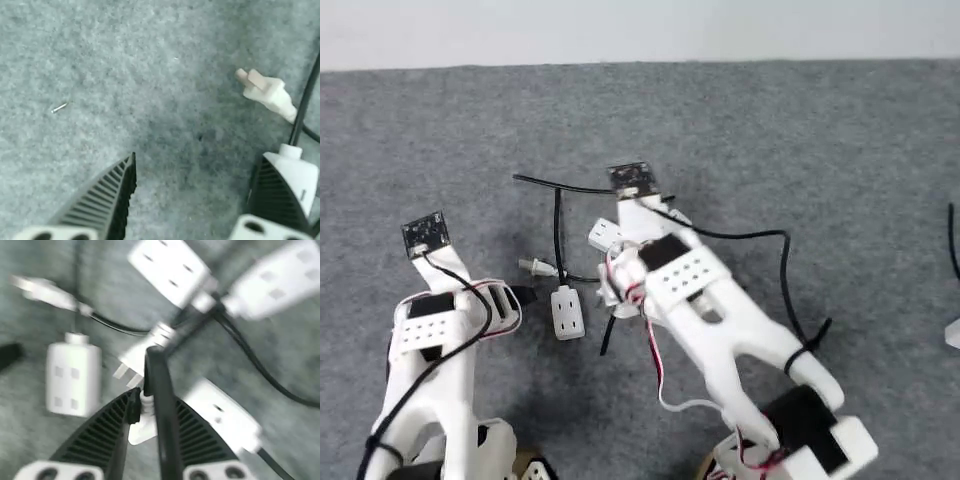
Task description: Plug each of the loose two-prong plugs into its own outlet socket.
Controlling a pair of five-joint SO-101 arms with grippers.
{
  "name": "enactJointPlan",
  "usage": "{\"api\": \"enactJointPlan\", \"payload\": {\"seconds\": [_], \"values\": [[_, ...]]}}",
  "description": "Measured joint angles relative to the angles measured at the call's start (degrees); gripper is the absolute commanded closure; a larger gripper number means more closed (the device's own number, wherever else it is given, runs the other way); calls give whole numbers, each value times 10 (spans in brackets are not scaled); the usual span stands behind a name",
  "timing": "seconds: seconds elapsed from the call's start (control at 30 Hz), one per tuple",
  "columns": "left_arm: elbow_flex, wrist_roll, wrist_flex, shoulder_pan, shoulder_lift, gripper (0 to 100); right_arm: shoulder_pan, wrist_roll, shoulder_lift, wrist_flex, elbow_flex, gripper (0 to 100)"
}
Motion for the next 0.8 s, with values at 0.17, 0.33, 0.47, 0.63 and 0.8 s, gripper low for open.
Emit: {"api": "enactJointPlan", "payload": {"seconds": [0.17, 0.33, 0.47, 0.63, 0.8], "values": [[-4, 0, -28, -1, 29, 660, 14, 33, 69, 43, -34, 987], [-4, -5, -30, -1, 29, 660, 15, 75, 159, 42, -94, 911], [-4, -15, -30, -1, 29, 660, 15, 80, 193, 39, -136, 904], [-4, -18, -30, -1, 29, 660, 16, 80, 193, 40, -136, 902], [-4, -18, -30, -1, 29, 660, 16, 80, 196, 42, -136, 852]]}}
